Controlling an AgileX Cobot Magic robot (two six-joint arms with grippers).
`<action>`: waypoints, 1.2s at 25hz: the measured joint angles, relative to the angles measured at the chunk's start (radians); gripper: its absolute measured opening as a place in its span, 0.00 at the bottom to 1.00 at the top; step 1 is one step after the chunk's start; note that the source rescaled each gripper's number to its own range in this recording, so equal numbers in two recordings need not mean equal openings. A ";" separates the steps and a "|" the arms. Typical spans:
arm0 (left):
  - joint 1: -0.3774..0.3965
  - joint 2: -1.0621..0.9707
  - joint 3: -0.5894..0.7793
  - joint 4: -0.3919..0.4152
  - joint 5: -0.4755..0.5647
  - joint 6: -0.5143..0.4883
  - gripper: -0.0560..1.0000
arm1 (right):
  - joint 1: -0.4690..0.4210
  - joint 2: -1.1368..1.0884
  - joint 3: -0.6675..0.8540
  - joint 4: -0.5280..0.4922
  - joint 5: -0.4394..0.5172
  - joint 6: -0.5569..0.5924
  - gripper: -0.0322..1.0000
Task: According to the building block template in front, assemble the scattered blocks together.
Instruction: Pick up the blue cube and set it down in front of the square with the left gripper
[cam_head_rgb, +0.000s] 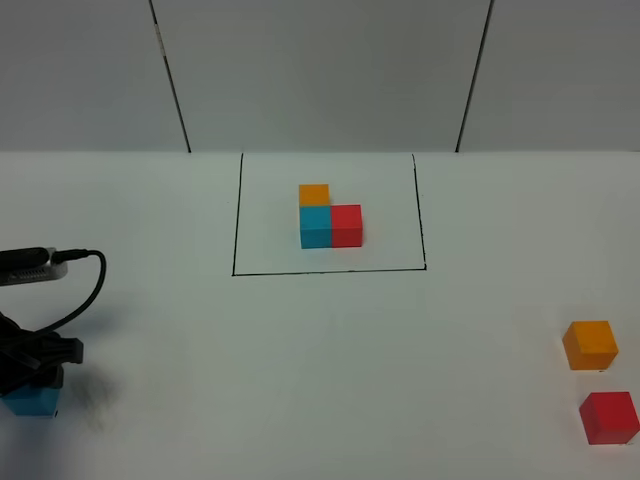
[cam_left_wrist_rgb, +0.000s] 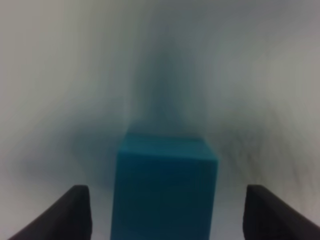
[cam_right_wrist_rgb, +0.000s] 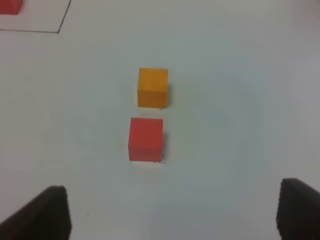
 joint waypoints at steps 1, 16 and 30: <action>0.000 0.005 -0.007 0.000 0.000 0.000 0.53 | 0.000 0.000 0.000 0.000 0.000 0.000 0.78; 0.000 0.014 -0.028 -0.003 0.024 -0.008 0.53 | 0.000 0.000 0.000 0.000 0.000 0.000 0.78; 0.000 0.117 -0.125 -0.004 0.136 -0.008 0.53 | 0.000 0.000 0.000 0.000 0.000 0.000 0.78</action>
